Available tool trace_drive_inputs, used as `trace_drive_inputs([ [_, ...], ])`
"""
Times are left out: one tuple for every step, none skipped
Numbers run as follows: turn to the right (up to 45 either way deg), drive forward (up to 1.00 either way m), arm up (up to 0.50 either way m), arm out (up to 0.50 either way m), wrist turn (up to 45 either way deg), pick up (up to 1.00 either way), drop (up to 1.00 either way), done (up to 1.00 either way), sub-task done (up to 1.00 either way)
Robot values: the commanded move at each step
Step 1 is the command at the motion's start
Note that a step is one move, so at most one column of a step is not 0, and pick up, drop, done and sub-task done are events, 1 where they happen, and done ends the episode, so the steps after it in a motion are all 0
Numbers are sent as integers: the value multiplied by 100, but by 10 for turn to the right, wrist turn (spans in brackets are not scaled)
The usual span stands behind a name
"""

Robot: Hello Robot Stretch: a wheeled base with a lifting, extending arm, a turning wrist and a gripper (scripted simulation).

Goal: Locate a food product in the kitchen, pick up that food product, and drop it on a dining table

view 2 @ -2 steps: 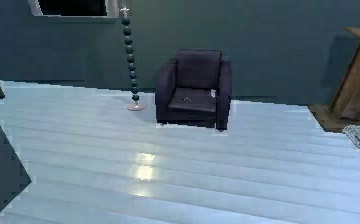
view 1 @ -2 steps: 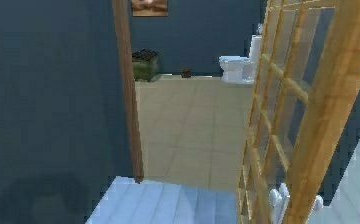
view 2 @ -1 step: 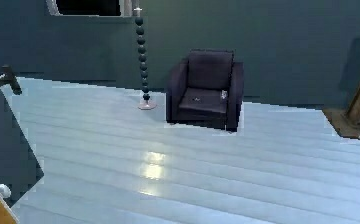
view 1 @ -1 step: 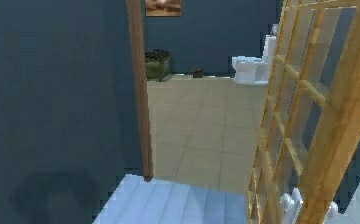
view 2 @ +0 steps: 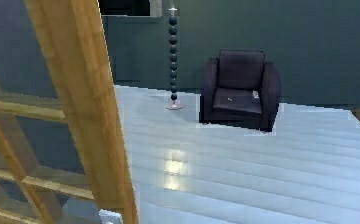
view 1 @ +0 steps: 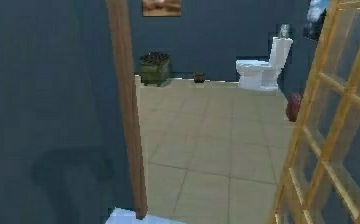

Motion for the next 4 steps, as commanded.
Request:
trace_drive_inputs([
  [120, 0, 0, 0, 0, 0, 0, 0, 0],
  [0, 100, 0, 0, 0, 0, 0, 0, 0],
  [90, 0, 0, 0, 0, 0, 0, 0, 0],
  [0, 15, 0, 0, 0, 0, 0, 0, 0],
])
